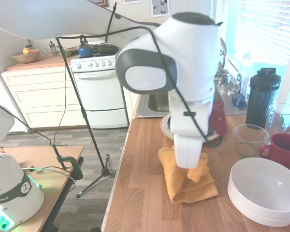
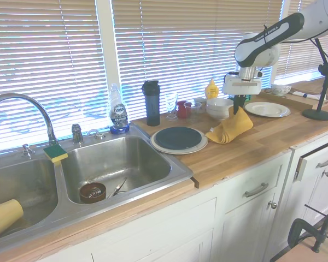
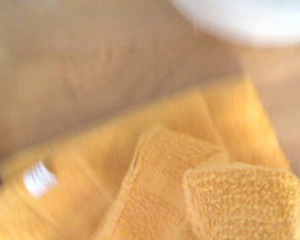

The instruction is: Wipe the blue plate in clockwise motion

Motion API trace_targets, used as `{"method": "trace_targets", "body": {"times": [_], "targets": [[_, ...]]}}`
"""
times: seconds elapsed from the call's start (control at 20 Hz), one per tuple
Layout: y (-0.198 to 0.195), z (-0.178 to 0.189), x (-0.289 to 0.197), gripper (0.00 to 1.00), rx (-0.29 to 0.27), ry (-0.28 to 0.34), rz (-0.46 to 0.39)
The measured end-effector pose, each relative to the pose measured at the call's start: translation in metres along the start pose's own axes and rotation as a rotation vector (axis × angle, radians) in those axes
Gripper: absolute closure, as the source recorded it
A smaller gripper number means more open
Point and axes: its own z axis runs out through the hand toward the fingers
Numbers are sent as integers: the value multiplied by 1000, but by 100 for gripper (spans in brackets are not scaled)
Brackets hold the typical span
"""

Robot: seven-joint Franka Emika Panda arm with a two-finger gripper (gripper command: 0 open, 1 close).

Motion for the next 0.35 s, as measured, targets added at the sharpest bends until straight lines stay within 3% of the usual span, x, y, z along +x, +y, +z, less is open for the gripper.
{"method": "trace_targets", "body": {"times": [0.25,0.3,0.35], "targets": [[23,9,-27,100,-15,-36,-40],[26,7,-32,0,-16,-40,-45],[29,3,-37,0,-19,-44,-49]]}}
